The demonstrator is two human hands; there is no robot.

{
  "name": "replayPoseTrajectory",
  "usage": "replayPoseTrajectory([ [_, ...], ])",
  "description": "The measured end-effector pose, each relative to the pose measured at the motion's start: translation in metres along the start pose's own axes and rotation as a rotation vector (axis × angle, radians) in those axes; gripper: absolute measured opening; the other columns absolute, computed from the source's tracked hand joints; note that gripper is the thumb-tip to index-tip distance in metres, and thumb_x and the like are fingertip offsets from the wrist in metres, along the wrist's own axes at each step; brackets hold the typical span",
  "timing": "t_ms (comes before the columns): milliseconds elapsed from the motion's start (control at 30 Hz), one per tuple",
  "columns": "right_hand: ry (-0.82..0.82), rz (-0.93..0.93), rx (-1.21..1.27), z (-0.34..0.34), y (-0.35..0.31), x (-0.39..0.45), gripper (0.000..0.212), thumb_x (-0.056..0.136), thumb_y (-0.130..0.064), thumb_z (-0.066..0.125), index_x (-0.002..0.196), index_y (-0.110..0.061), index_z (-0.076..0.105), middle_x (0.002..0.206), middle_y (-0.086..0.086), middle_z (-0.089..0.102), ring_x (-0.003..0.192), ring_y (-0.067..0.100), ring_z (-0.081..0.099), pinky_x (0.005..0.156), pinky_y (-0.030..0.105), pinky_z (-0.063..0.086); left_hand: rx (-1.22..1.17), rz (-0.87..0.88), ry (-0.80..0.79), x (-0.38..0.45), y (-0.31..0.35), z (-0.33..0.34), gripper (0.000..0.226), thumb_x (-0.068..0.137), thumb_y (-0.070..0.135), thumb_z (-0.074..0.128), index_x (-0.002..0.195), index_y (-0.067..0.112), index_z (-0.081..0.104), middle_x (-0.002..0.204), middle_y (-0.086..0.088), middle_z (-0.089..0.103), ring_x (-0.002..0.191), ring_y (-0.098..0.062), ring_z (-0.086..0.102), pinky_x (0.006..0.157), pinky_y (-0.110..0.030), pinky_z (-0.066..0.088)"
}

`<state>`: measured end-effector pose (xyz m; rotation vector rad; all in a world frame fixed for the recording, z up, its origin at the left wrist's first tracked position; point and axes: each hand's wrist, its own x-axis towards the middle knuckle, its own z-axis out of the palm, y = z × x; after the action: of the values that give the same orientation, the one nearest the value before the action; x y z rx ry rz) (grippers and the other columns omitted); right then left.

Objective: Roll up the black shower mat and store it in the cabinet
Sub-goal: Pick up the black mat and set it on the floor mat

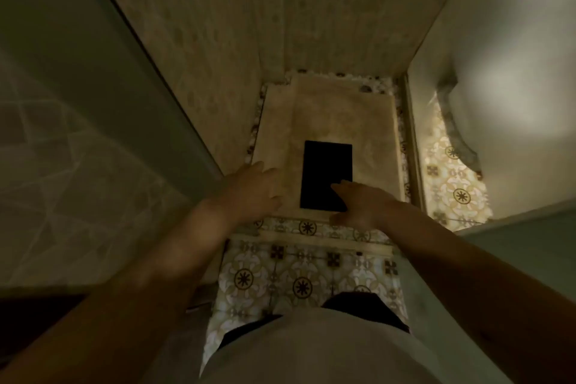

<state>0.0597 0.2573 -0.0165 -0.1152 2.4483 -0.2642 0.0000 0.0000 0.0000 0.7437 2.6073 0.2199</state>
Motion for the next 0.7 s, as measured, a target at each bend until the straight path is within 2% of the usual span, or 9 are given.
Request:
replayPoseTrajectory([
  [200,-0.033,-0.010,-0.034,-0.008,0.009,0.021,0.088,0.083,-0.062,0.055,0.152,-0.023,0.017,0.161,0.006,0.010,0.145,0.026,0.018,0.110,0.045,0.032,0.005,-0.058,-0.079,0.021,-0.003,0.005,0.069,0.088,0.059,0.045,0.144,0.020,0.034,0.147,-0.011,0.039,0.131,-0.031,0.040,0.102,-0.046,0.041],
  [267,-0.047,-0.019,-0.048,-0.016,0.018,0.032,0.087,0.084,-0.062,0.054,0.152,-0.022,0.016,0.161,0.005,0.009,0.145,0.026,0.018,0.111,0.043,0.031,0.006,-0.079,-0.065,0.031,0.000,0.002,0.065,0.089,0.058,0.046,0.143,0.021,0.038,0.145,-0.008,0.042,0.130,-0.027,0.042,0.102,-0.041,0.041],
  [333,-0.077,-0.027,-0.062,-0.023,0.030,0.045,0.085,0.087,-0.061,0.051,0.153,-0.023,0.013,0.161,0.003,0.007,0.145,0.025,0.016,0.113,0.042,0.027,-0.011,-0.096,-0.025,0.043,0.004,0.000,0.061,0.089,0.055,0.050,0.139,0.019,0.044,0.136,-0.008,0.052,0.121,-0.025,0.049,0.092,-0.034,0.043],
  [400,-0.112,-0.044,-0.074,-0.033,0.043,0.058,0.083,0.090,-0.060,0.048,0.153,-0.023,0.011,0.161,0.003,0.006,0.145,0.025,0.016,0.114,0.041,0.025,-0.036,-0.108,-0.020,0.057,0.008,-0.003,0.053,0.089,0.051,0.053,0.129,0.016,0.051,0.120,-0.010,0.059,0.107,-0.025,0.055,0.076,-0.029,0.040],
  [467,-0.128,-0.066,-0.099,-0.045,0.058,0.070,0.081,0.090,-0.059,0.048,0.153,-0.021,0.012,0.161,0.005,0.011,0.144,0.027,0.020,0.113,0.042,0.026,-0.042,-0.146,-0.049,0.074,0.012,-0.006,0.048,0.090,0.049,0.052,0.124,0.016,0.054,0.112,-0.009,0.061,0.100,-0.025,0.057,0.070,-0.028,0.037],
  [600,-0.149,-0.086,-0.130,-0.073,0.089,0.089,0.079,0.091,-0.056,0.049,0.152,-0.019,0.015,0.158,0.006,0.021,0.140,0.029,0.028,0.110,0.044,0.032,-0.024,-0.224,-0.077,0.105,0.021,-0.011,0.046,0.091,0.050,0.050,0.121,0.015,0.053,0.115,-0.009,0.061,0.101,-0.025,0.057,0.070,-0.029,0.039],
  [700,-0.156,-0.093,-0.148,-0.096,0.109,0.100,0.078,0.092,-0.056,0.047,0.152,-0.020,0.013,0.158,0.006,0.021,0.141,0.029,0.027,0.109,0.043,0.033,-0.021,-0.245,-0.077,0.128,0.029,-0.019,0.049,0.091,0.051,0.050,0.123,0.013,0.053,0.117,-0.012,0.062,0.105,-0.028,0.058,0.079,-0.034,0.048],
])
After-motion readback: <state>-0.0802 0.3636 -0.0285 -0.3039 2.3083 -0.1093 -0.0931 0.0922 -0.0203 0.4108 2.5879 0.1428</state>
